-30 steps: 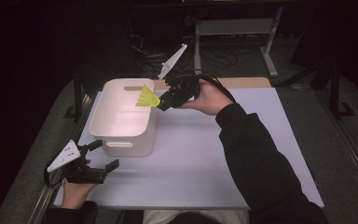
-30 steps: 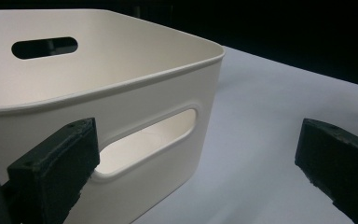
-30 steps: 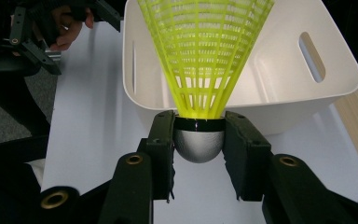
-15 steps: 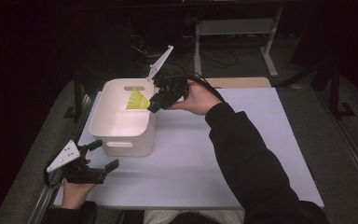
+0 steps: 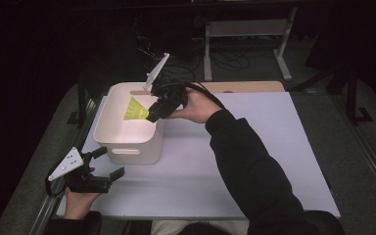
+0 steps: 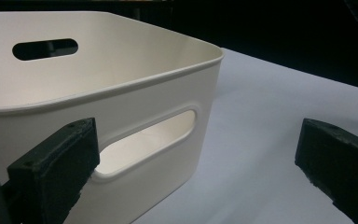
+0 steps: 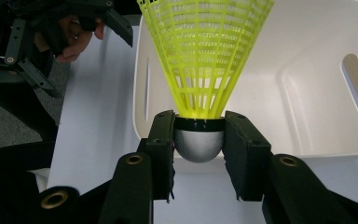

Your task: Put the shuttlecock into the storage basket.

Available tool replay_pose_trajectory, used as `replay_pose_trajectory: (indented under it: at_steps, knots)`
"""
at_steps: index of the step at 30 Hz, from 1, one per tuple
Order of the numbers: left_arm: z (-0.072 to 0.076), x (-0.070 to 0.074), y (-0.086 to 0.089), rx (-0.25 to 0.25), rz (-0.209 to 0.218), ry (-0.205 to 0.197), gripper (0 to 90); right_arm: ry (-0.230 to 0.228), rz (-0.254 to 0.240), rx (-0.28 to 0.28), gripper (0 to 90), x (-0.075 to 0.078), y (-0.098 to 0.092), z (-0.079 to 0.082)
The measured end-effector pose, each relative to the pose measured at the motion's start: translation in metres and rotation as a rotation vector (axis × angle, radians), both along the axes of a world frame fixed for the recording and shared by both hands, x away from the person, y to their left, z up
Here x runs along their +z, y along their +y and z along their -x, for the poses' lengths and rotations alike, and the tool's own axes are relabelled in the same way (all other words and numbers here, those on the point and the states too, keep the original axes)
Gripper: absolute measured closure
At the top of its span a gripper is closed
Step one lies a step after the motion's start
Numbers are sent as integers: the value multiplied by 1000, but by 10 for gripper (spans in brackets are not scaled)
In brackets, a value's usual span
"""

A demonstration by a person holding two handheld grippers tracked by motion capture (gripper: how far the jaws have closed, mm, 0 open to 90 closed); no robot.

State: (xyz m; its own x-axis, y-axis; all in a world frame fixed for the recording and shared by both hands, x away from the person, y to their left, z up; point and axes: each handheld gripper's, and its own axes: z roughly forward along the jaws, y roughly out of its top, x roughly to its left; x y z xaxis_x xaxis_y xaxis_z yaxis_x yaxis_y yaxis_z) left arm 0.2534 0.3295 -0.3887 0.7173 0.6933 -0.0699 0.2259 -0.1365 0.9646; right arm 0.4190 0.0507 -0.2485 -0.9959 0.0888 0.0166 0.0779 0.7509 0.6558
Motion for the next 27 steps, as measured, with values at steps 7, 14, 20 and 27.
replay_pose_trajectory:
  at_steps: [7,14,20,27]
  knots:
    - [0,0,0,-2,0,0,0,11,-3,9,631,-8,9,-3]
    - [0,0,1,-4,0,0,0,24,1,24,631,-17,19,-4]
    - [0,0,1,-7,0,0,0,33,-1,31,631,-25,25,-5]
    - [1,0,1,-9,0,-1,0,45,2,33,631,-34,31,-7]
